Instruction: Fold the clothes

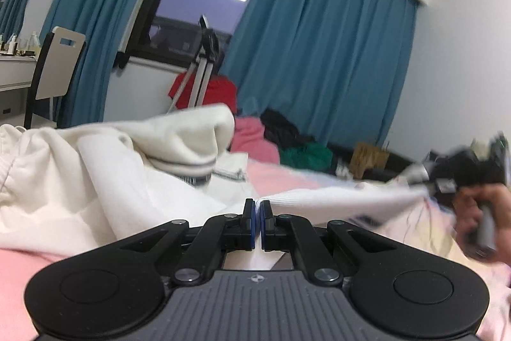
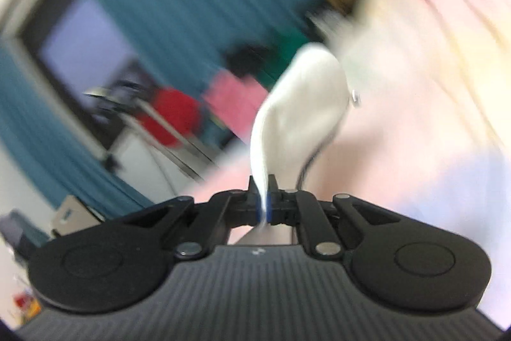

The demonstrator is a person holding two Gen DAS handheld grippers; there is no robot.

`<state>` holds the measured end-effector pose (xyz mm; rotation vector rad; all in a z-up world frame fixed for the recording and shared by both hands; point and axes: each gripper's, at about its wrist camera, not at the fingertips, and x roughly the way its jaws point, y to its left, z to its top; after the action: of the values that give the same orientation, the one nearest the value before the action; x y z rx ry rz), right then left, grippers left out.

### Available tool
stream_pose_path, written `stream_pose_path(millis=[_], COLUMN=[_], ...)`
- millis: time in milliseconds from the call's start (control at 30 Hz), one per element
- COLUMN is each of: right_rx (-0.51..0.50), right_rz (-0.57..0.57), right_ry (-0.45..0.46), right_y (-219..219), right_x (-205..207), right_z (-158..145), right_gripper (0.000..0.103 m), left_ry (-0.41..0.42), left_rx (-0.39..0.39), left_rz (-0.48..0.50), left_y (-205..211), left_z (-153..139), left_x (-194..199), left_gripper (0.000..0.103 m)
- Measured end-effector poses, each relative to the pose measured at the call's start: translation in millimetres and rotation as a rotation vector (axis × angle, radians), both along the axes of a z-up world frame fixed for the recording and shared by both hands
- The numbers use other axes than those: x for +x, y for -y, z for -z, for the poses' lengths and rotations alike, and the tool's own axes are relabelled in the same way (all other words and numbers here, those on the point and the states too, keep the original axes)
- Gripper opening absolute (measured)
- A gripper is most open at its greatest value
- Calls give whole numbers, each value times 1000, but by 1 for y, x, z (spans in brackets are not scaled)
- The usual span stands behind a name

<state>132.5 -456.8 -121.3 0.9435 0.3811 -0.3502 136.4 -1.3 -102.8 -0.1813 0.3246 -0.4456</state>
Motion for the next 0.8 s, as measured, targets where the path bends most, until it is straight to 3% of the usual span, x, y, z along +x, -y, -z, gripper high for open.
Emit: stream_pose_path(millis=[100,233,300,367,433,567,600,667,733,800], right_rx=[262,357,400,450,456,422,411,369,281,234], right_rz=[29,-15,-13,13,43,97,109,130,148,169], right_ry=[-132,-86,-53,-19,-17,-60,-64,-79,-98,-70], right_y=[27,41,46,51,57,71,74,80,81,83], right_x=[-22,-31,-32,-30,-25,-11,-6,2,2,2], right_z=[40,60,67,72,76,85,88,92,87,81], right_gripper=[10,12,20,43,49,45,40,15,7,6], left_ry=[-46,-91,-111,-121,-124,-131,-135,-143,-150,-161], left_rx=[25,49,52,62,78,87,79,68,57,24], left_rz=[-7,-26,-39,-51,-60,-73,-74,-67,-60,-65], left_y=[6,9,9,11,13,15,14,12,10,4], left_z=[7,13,15,17,19,21,21,20,20,17], left_x=[-1,-1,0,-1,-1,-1,0,1,1,1], left_gripper=[3,4,4,4,4,5,5,5,8,13])
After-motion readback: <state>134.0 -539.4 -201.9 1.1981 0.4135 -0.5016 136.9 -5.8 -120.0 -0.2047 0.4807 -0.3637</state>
